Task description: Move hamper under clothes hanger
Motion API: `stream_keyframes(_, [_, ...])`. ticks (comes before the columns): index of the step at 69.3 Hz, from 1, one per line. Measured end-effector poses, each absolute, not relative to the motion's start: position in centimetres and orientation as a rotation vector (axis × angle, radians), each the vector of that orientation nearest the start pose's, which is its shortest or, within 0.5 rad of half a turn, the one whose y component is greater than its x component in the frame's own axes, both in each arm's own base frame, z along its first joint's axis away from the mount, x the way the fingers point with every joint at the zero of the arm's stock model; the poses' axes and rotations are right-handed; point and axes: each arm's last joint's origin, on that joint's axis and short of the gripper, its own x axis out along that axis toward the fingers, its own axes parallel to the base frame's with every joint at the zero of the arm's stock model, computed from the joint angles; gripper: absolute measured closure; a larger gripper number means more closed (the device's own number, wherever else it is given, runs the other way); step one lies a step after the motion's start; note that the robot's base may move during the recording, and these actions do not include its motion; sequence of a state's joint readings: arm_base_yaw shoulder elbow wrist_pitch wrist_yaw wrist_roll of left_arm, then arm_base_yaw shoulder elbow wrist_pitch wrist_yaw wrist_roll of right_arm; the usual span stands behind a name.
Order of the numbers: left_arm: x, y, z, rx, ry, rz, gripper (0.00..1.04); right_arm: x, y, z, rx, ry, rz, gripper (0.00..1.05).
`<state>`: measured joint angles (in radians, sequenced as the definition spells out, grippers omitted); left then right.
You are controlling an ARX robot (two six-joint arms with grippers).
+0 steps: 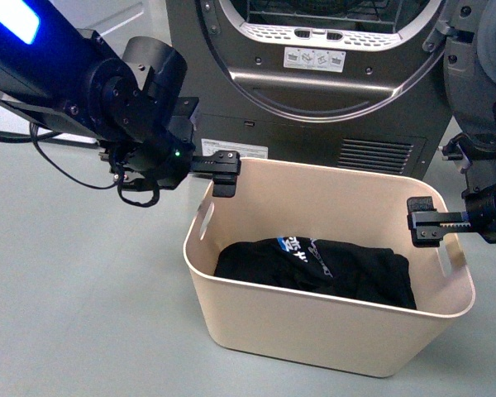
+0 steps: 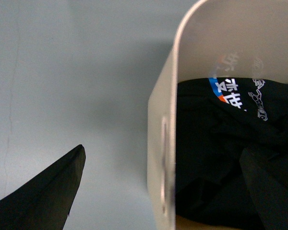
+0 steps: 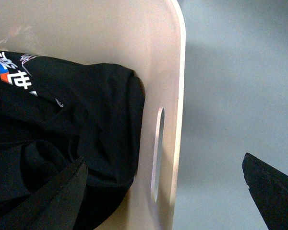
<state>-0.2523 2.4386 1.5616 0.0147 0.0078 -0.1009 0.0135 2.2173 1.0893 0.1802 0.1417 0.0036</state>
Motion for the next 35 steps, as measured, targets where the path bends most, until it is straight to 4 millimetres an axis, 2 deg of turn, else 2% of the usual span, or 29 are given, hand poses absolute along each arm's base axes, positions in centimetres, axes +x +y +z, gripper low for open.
stream_keyframes(15, [47.0,-13.6,3.7,0.022,0.902,-0.221,0.07,39.7,-0.5,3.5,-0.061,0.953,-0.136,0.08])
stream_keyframes(35, [47.5,-13.7,3.1,0.028,0.917,-0.205,0.07,40.0,-0.7,2.7,-0.052,0.967,-0.143,0.08])
